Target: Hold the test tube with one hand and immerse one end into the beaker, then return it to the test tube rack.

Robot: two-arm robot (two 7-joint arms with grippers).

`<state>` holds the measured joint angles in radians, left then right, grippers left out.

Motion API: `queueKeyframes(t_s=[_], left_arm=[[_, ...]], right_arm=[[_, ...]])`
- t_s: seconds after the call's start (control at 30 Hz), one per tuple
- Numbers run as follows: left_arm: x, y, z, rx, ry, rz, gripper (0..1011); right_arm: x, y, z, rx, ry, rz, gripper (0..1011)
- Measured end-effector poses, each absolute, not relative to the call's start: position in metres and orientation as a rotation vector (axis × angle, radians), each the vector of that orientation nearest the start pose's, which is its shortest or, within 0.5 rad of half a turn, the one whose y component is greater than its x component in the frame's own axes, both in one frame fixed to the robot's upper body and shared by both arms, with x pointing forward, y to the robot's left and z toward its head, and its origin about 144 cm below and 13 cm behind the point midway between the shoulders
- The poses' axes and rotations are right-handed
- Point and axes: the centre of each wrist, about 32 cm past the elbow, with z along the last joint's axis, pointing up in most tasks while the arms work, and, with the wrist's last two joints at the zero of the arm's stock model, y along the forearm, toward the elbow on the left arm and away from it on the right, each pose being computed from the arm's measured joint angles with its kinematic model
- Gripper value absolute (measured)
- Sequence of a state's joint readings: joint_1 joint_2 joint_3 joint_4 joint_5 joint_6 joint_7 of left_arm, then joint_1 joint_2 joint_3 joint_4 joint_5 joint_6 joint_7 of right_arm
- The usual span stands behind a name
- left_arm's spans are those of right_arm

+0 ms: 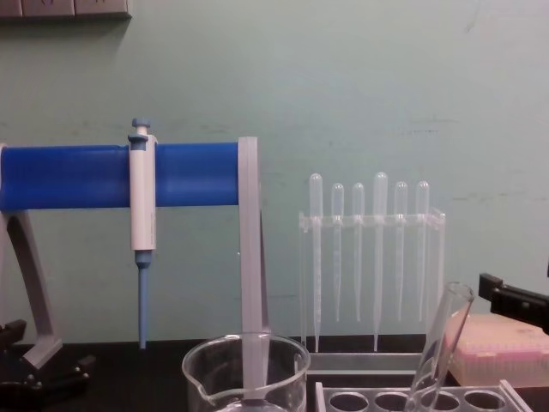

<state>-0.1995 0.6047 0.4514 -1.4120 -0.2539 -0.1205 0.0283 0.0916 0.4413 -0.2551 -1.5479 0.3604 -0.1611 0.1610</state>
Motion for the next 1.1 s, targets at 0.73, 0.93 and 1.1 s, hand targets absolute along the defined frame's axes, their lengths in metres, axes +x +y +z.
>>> queueKeyframes(t_s=[0.73, 0.93, 1.1], left_arm=[[0.4886, 0.3096, 1.1398, 0.304, -0.285, 1.248, 1000], [0.4886, 0.3097, 1.1398, 0.304, -0.285, 1.248, 1000], [0.4886, 0.3097, 1.1398, 0.304, -0.285, 1.248, 1000]], right_arm=[[0.4772, -0.284, 1.1598, 0.021, -0.152, -1.167, 1003], [0.477, -0.2837, 1.1598, 0.022, -0.153, -1.168, 1003], [0.4768, -0.2836, 1.1598, 0.022, -0.153, -1.168, 1003]])
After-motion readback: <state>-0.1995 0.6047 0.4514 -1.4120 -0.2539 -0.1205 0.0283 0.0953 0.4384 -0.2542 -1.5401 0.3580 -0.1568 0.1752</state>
